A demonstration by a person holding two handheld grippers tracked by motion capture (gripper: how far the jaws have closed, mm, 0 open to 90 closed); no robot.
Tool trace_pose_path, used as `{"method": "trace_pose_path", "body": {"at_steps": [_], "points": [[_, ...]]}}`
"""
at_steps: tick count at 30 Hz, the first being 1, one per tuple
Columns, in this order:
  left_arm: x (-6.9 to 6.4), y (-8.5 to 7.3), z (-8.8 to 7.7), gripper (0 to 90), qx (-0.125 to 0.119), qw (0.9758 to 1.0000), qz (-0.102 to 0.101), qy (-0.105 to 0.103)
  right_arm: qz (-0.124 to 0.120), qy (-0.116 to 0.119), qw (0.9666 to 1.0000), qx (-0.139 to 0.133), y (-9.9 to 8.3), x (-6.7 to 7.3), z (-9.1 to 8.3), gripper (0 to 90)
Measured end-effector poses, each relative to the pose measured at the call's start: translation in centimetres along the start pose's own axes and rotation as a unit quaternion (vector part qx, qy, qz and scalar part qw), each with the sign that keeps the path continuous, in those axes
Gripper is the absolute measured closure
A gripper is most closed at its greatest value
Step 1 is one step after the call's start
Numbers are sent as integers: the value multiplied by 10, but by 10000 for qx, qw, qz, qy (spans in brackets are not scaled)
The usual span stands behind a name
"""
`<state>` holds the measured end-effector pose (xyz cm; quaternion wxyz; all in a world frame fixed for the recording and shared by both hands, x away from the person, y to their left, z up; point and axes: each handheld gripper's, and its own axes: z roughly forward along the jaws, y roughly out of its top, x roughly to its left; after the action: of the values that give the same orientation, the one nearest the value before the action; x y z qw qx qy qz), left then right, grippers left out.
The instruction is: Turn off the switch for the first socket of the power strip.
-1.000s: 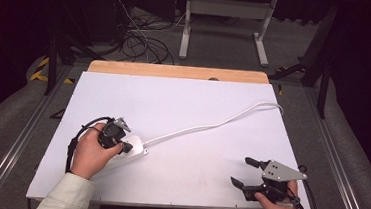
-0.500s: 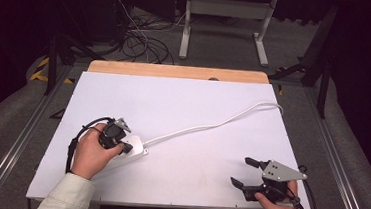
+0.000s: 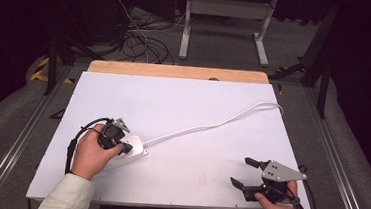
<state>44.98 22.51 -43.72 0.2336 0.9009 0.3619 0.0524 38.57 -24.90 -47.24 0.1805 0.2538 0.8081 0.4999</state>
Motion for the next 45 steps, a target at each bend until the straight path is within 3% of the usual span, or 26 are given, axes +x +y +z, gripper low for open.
{"method": "trace_pose_path", "body": {"at_steps": [3, 21, 26, 30, 33, 34, 36, 45], "points": [[-2, 1, 0, 900, 34, 9999, 66, 116, 0, -3, 10000, -4, 0, 0, 0, 181], [-9, 0, 0, 900, 25, 9994, 84, 324, -3, -17, 10000, 12, 0, 0, 0, 181], [-9, -1, 2, 900, 17, 9995, 1, 322, -5, -8, 10000, 15, 0, 0, 0, 180], [-9, -3, 1, 900, -71, 9995, -21, 321, -15, -6, 10000, 20, -1, 0, 0, 180], [-5, -5, -1, 900, -300, 9992, -136, 220, -3, -12, 10000, 10, -1, 0, 0, 180], [-5, -4, -5, 900, -259, 9989, -111, 369, 1, -9, 10000, 3, 0, -1, 0, 180], [-7, -3, -17, 900, -506, 9975, -102, 485, 20, -13, 10000, -13, -1, -2, 0, 180], [-21, 0, -39, 900, -854, 9955, 38, 402, 14, -15, 10000, -11, -1, -1, 0, 180]]}}
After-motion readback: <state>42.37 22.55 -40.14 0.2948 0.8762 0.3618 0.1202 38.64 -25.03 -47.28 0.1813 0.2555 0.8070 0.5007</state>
